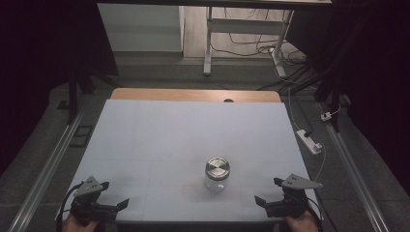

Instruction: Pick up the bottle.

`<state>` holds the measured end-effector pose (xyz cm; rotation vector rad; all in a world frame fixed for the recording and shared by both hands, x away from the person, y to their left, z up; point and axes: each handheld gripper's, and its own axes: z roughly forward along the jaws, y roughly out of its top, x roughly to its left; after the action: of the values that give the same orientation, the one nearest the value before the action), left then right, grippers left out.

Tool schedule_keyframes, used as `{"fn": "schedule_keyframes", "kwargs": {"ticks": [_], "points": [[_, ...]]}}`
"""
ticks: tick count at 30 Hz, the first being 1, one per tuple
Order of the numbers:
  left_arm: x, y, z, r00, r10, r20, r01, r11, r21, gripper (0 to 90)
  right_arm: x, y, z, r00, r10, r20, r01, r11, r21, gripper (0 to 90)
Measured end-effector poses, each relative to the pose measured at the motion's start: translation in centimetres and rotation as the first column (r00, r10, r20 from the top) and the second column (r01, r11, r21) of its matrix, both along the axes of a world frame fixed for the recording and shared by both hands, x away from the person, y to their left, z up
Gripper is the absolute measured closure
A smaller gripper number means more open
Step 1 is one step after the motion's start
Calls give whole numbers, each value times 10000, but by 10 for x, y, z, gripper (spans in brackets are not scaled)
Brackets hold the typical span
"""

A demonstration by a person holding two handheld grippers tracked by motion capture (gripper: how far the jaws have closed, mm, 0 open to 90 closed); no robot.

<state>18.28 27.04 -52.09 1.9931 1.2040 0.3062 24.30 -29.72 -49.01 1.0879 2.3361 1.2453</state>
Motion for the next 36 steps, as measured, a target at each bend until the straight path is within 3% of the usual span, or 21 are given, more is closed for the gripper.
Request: {"fn": "schedule_keyframes", "kwargs": {"ticks": [17,21,36], "points": [[1,0,0,10000,1,-93,-1,10000,45,20,1,15,3,9969,591,518,-598,9981,128,0],[1,-1,0,10000,20,-82,-19,10000,70,22,4,20,3,9961,707,526,-722,9970,273,0],[0,-1,0,10000,-88,-11,88,9999,76,22,12,39,-1,9922,1196,358,-1197,9928,9,0]]}}
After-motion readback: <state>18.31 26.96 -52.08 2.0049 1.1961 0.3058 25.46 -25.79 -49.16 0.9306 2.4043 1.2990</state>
